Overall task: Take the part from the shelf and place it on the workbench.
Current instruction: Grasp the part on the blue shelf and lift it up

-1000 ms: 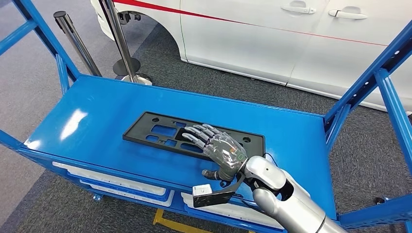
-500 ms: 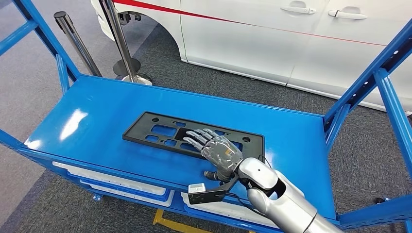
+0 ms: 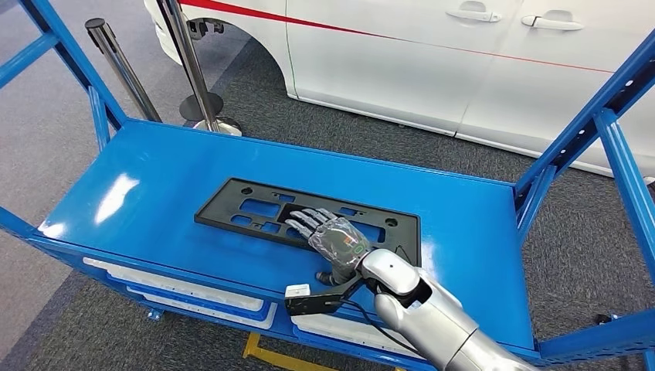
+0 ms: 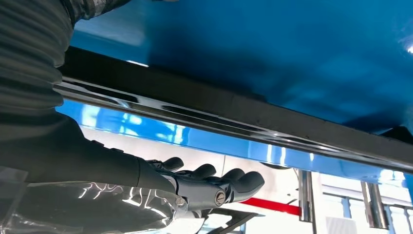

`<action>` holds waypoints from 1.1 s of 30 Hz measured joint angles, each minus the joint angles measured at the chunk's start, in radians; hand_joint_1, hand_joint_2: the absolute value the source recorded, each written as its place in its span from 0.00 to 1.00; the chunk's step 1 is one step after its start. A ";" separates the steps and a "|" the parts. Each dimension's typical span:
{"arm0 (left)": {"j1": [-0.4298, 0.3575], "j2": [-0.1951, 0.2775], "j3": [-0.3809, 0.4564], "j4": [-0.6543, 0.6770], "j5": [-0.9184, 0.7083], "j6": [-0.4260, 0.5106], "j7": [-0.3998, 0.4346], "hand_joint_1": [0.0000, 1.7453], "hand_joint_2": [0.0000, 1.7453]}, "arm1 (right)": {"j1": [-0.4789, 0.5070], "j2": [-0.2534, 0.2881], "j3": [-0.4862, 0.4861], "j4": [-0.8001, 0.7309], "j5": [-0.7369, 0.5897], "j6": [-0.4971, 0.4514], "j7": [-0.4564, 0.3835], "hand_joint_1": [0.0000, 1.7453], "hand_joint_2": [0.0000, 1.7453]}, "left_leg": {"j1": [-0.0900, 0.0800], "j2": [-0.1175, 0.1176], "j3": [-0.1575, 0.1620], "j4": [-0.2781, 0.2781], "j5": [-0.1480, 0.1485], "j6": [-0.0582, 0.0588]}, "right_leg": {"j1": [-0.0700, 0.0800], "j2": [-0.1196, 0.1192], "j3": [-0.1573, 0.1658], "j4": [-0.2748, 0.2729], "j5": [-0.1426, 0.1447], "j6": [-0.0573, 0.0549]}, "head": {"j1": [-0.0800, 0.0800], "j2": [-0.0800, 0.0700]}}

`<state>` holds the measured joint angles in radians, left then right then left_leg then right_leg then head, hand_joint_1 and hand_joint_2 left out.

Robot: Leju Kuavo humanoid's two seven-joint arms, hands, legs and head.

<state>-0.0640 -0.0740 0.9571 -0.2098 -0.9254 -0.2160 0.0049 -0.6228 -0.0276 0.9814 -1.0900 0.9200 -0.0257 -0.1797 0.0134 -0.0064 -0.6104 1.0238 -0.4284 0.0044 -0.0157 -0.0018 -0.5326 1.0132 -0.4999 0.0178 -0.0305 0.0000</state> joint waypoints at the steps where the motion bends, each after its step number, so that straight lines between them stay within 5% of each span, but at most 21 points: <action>1: 0.000 0.000 0.000 0.000 -0.002 0.000 0.000 0.00 0.00 | -0.002 0.008 -0.001 0.013 0.005 -0.007 0.003 0.00 1.00 | 0.000 0.000 0.000 0.000 0.000 0.000 | 0.000 0.000 0.000 0.000 0.000 0.000 | 0.000 0.000; 15: 0.000 0.000 0.001 0.000 -0.011 -0.002 -0.001 0.00 0.00 | -0.010 0.053 -0.019 0.090 0.042 -0.057 0.030 0.00 1.00 | 0.000 0.000 0.000 0.000 0.000 0.000 | 0.000 0.000 0.000 0.000 0.000 0.000 | 0.000 0.000; 22: 0.000 -0.001 0.007 0.000 -0.020 0.003 0.001 0.00 0.00 | -0.011 0.075 -0.082 0.138 0.260 -0.226 0.183 0.00 1.00 | 0.000 0.000 0.000 0.000 0.000 0.000 | 0.000 0.000 0.000 0.000 0.000 0.000 | 0.000 0.000; 23: 0.000 -0.001 0.009 0.000 -0.022 0.004 0.002 0.00 0.00 | -0.011 0.076 -0.090 0.148 0.301 -0.244 0.210 0.18 1.00 | 0.000 0.000 0.000 0.000 0.000 0.000 | 0.000 0.000 0.000 0.000 0.000 0.000 | 0.000 0.000; 26: 0.000 -0.003 0.015 0.000 -0.027 0.007 0.004 0.00 0.00 | -0.011 0.079 -0.120 0.185 0.404 -0.279 0.272 0.93 1.00 | 0.000 0.000 0.000 0.000 0.000 0.000 | 0.000 0.000 0.000 0.000 0.000 0.000 | 0.000 0.000; 27: 0.000 -0.003 0.019 0.000 -0.027 0.008 0.004 0.00 0.00 | -0.011 0.079 -0.132 0.195 0.427 -0.286 0.285 0.99 1.00 | 0.000 0.000 0.000 0.000 0.000 0.000 | 0.000 0.000 0.000 0.000 0.000 0.000 | 0.000 0.000; 33: 0.000 -0.005 0.029 0.000 -0.031 0.009 0.005 0.00 0.00 | -0.006 0.085 -0.196 0.236 0.470 -0.311 0.310 1.00 1.00 | 0.000 0.000 0.000 0.000 0.000 0.000 | 0.000 0.000 0.000 0.000 0.000 0.000 | 0.000 0.000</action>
<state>-0.0642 -0.0792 0.9858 -0.2098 -0.9561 -0.2071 0.0099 -0.6287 0.0576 0.7852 -0.8544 1.3903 -0.3367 0.1304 0.0133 -0.0065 -0.6102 1.0239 -0.4284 0.0045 -0.0159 -0.0018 -0.5326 1.0132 -0.4999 0.0178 -0.0305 0.0000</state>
